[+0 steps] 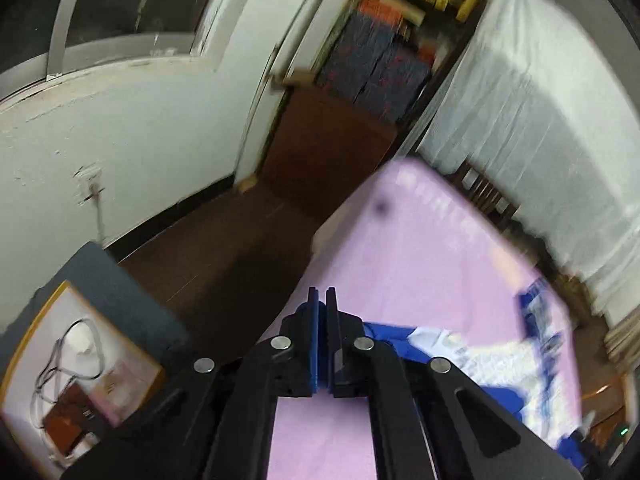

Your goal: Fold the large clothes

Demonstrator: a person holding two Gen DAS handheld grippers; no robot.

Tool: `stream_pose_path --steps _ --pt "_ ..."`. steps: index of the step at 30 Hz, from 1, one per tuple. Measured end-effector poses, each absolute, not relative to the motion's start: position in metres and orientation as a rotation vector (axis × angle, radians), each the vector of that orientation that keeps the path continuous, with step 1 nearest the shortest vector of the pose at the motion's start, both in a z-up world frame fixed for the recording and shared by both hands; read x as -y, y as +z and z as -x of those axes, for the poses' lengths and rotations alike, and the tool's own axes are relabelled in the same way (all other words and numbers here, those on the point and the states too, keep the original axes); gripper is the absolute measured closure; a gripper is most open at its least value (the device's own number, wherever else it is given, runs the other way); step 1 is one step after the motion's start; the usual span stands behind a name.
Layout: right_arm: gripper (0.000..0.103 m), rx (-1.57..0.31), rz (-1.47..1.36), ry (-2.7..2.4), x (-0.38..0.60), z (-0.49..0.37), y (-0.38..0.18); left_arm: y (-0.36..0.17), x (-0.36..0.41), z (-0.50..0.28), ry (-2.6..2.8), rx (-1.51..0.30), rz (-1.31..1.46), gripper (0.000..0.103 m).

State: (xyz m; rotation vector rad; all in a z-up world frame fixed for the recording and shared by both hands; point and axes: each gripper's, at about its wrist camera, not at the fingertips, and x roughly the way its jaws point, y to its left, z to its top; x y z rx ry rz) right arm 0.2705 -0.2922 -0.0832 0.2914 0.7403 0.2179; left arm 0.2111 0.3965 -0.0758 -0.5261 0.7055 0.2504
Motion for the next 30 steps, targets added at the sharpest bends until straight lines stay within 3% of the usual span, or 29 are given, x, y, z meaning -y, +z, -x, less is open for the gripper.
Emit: stream_pose_path --steps 4,8,12,15,21,30 --pt "0.051 -0.806 -0.264 0.205 0.284 -0.279 -0.097 -0.084 -0.401 -0.202 0.266 -0.730 0.576 0.099" --pt "0.051 -0.779 -0.281 0.208 0.290 -0.273 -0.091 -0.046 -0.380 -0.188 0.362 -0.638 0.466 0.095" --pt "0.051 -0.770 -0.293 0.225 0.291 -0.274 -0.085 -0.023 -0.315 -0.216 0.191 -0.651 0.334 0.060" --pt "0.051 -0.778 -0.287 0.235 0.285 -0.281 -0.084 -0.038 -0.247 -0.256 0.001 -0.753 0.255 0.054" --pt "0.051 -0.836 -0.307 0.246 0.284 -0.314 -0.087 -0.095 -0.176 -0.313 -0.049 -0.938 0.139 0.054" --pt "0.057 -0.845 -0.315 0.085 0.328 -0.364 -0.102 -0.104 -0.228 -0.321 0.137 -0.923 0.286 0.054"
